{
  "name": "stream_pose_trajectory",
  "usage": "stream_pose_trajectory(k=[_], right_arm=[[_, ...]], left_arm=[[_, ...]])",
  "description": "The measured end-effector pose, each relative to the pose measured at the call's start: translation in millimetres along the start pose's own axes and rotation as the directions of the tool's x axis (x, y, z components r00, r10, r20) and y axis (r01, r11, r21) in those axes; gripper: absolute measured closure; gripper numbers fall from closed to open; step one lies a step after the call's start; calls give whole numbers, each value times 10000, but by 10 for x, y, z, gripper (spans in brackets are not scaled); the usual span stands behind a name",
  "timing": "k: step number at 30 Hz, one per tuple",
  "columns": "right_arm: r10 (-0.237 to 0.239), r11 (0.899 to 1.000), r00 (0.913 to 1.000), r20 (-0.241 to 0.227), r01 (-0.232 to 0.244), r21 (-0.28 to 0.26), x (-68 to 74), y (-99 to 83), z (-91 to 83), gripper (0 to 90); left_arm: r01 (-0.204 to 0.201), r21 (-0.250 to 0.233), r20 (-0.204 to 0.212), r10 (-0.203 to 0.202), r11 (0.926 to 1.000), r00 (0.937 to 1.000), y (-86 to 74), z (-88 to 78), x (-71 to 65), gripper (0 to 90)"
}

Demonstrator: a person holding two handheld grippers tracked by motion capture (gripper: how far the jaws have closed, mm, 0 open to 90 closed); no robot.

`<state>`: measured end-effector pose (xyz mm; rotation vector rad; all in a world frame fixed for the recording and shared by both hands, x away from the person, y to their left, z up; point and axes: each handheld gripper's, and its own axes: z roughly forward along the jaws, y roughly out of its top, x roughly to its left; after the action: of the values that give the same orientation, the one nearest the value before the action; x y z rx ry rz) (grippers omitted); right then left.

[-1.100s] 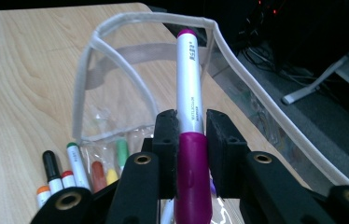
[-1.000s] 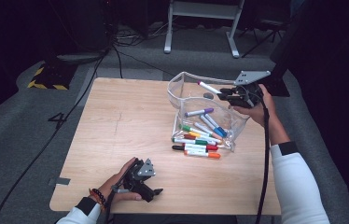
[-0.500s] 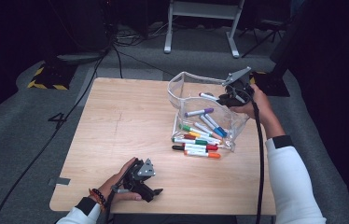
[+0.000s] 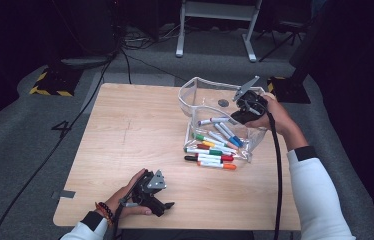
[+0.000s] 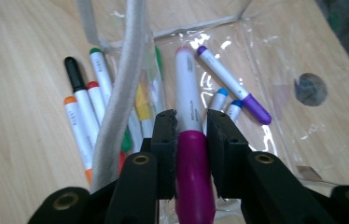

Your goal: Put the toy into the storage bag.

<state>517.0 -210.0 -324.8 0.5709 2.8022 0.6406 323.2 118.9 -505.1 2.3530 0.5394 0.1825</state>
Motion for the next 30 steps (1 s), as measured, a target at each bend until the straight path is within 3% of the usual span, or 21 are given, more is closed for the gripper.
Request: stream_pose_trajectory(k=[3, 7, 12, 14, 15, 21, 25, 30], right_arm=[[129, 9998, 9996, 260, -124, -179, -15, -13, -11, 697], [493, 9957, 9964, 683, -437, -812, -40, -45, -81, 640], [968, 9800, 9901, 1014, -770, -1837, -48, -130, -246, 549], [1239, 9633, 9856, 1148, -917, -2522, -27, -190, -376, 501], [1239, 9633, 9856, 1148, -917, -2522, -27, -190, -376, 501], [1380, 9246, 9841, 1116, -876, -3708, 114, -346, -625, 451], [1284, 9050, 9850, 1151, -689, -4197, 248, -435, -733, 436], [1103, 8727, 9887, 1014, -475, -4859, 438, -564, -837, 419]], left_arm=[[1, -2, 0, -1, 10000, 10000, 0, 0, 0, 34], [3, -1, 0, -3, 10000, 10000, 0, 0, 0, 33], [2, -1, 0, -2, 10000, 10000, 0, 0, 0, 34], [2, -2, 0, -2, 10000, 10000, 0, 0, 0, 34], [-1, 1, 0, 1, 10000, 10000, 0, 0, 0, 34], [3, -2, 0, -3, 10000, 10000, 0, 0, 0, 33], [5, -3, -1, -5, 10000, 10000, 0, 0, 0, 34], [6, -3, 1, -6, 10000, 10000, 0, 1, 0, 33]])
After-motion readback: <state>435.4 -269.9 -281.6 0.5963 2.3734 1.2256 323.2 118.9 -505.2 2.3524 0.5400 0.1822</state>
